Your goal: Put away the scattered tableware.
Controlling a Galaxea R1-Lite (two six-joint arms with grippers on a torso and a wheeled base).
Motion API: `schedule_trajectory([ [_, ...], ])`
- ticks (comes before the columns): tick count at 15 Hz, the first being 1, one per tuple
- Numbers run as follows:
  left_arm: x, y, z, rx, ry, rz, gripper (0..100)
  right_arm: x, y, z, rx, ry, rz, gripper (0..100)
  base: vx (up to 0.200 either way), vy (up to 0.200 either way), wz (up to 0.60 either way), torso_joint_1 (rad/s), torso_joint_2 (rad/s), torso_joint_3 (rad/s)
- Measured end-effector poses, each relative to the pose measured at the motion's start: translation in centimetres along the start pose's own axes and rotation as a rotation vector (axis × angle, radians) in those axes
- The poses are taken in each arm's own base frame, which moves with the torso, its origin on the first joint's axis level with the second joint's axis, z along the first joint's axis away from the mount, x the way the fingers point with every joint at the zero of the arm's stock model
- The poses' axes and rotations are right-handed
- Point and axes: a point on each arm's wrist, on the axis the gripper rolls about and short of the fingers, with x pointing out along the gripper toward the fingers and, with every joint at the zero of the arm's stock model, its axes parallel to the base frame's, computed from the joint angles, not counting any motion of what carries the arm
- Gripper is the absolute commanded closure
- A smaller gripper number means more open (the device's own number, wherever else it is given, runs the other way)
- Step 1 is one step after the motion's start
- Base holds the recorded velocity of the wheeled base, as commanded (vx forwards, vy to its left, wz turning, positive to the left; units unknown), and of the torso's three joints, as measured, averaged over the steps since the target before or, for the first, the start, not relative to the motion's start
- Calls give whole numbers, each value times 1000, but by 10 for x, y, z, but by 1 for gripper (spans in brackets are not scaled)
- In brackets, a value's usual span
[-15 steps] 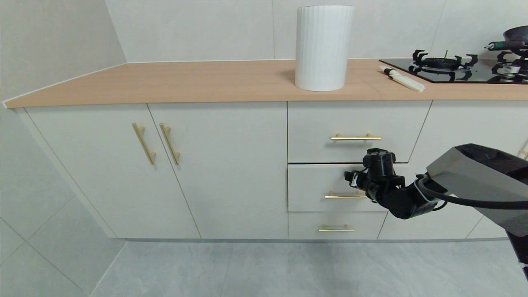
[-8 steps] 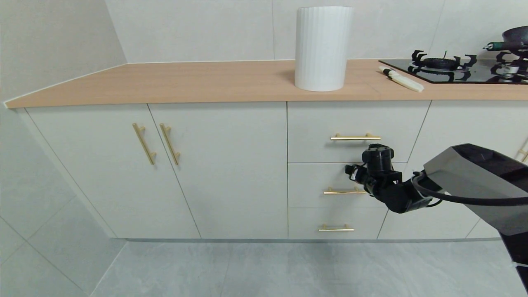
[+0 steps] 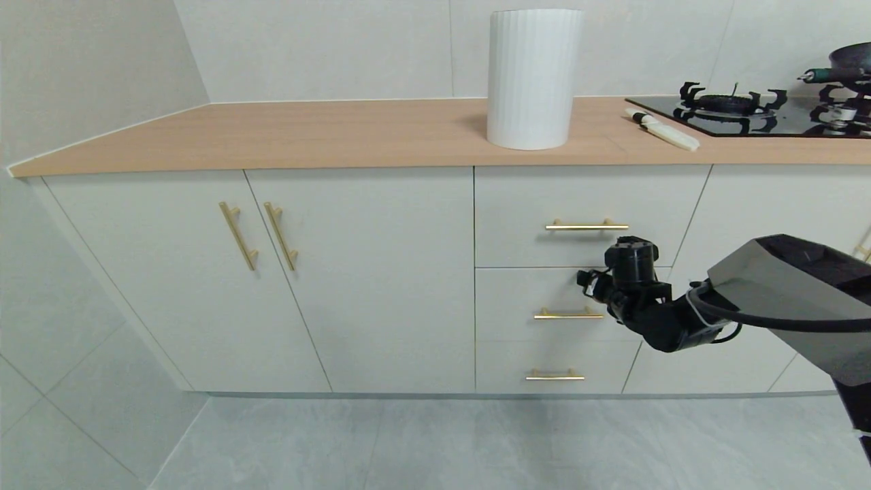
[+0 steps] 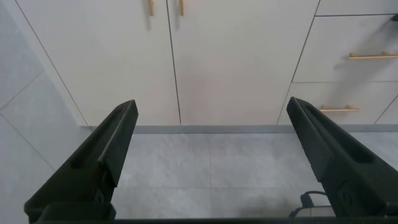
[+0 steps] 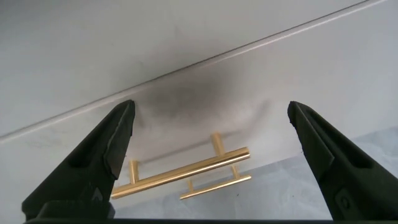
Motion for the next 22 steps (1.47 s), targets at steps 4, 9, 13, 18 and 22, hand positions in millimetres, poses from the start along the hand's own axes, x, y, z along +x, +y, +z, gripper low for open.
schedule_trajectory([
  [4, 0, 0, 0, 0, 0, 0, 0, -49, -2, 24, -30, 9, 22, 0, 0, 0, 0, 0, 0, 0],
  [9, 0, 0, 0, -1, 0, 1, 0, -166, -30, 94, -24, -123, 57, 0, 0, 0, 0, 0, 0, 0],
  [13, 0, 0, 0, 0, 0, 0, 0, -271, -78, 118, -65, -264, 59, 0, 0, 0, 0, 0, 0, 0],
  [18, 0, 0, 0, 0, 0, 0, 0, -381, -147, 104, -124, -354, -70, 0, 0, 0, 0, 0, 0, 0],
  [22, 0, 0, 0, 0, 0, -1, 0, -447, -181, 64, -166, -362, -126, 0, 0, 0, 0, 0, 0, 0],
])
